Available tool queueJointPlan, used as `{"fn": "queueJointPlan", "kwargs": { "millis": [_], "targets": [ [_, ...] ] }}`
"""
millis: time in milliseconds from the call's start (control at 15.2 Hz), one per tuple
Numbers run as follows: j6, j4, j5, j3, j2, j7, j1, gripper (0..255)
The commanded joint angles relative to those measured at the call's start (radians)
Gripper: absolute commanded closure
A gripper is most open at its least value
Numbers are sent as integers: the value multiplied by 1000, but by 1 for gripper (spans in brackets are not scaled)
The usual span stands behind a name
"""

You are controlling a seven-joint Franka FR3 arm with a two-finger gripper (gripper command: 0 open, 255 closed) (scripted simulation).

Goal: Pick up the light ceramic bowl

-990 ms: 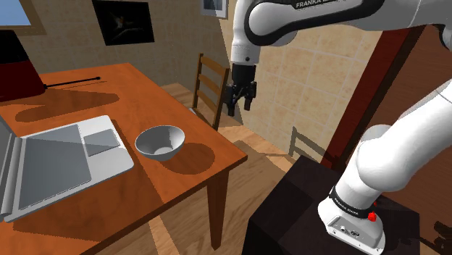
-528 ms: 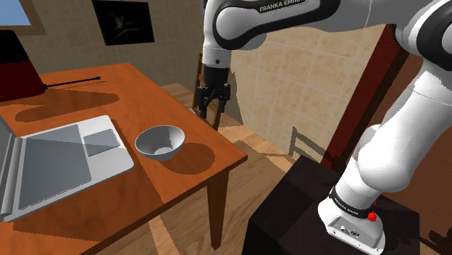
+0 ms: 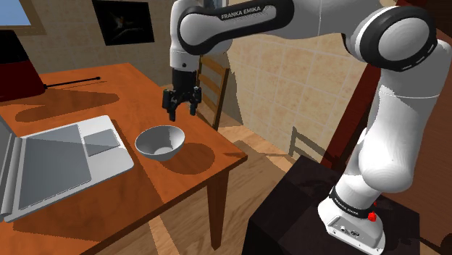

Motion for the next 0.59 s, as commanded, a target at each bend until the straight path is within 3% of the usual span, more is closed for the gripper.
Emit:
{"fn": "queueJointPlan", "kwargs": {
  "millis": [0,528],
  "targets": [
    [-3,56,-11,6,45,14,13,0],
    [92,-26,-9,5,60,-2,14,0]
  ]
}}
